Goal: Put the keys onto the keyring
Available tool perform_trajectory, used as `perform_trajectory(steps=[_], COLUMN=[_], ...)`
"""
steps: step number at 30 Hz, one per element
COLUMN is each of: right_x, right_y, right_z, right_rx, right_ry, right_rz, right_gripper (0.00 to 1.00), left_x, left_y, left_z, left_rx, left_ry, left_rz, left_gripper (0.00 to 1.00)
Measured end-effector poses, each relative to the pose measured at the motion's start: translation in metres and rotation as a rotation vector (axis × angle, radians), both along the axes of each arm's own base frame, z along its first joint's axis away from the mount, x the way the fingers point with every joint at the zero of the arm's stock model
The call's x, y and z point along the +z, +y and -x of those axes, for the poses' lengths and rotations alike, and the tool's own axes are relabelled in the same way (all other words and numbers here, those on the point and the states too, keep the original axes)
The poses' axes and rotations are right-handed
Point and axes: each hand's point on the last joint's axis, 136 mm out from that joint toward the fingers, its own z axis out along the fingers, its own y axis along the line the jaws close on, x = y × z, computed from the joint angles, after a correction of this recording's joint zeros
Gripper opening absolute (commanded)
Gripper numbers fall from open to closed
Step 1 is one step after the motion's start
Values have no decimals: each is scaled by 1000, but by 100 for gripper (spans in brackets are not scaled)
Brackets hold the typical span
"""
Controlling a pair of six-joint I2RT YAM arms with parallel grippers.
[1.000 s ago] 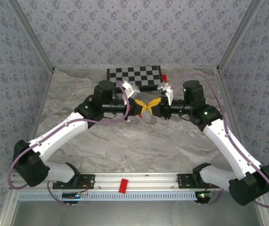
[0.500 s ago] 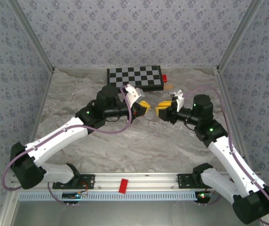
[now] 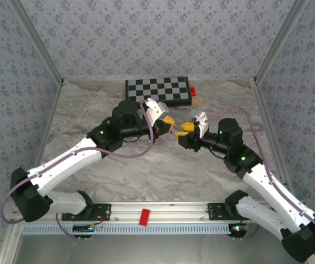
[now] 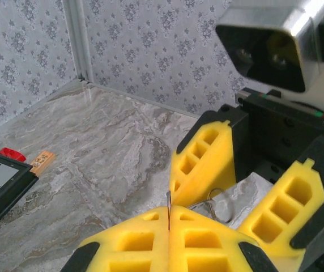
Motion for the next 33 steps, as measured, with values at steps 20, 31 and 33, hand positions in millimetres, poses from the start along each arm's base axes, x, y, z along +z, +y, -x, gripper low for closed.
perform_trajectory(steps=[20, 31, 33], right_x=[-5, -5, -5], right_y=[3, 5, 5], right_z=[-8, -7, -7], right_rx=[-80, -88, -91], right_ry=[-72, -90, -91], right_rz=[64, 78, 79], right_gripper=[6, 0, 0], left_x=[0, 0, 0], left_y=[1, 1, 1], left_z=[-1, -3, -4], left_rx=[7, 23, 28], left_ry=[-1, -4, -6], left_rz=[-1, -4, -5], left_gripper=[0, 0, 0])
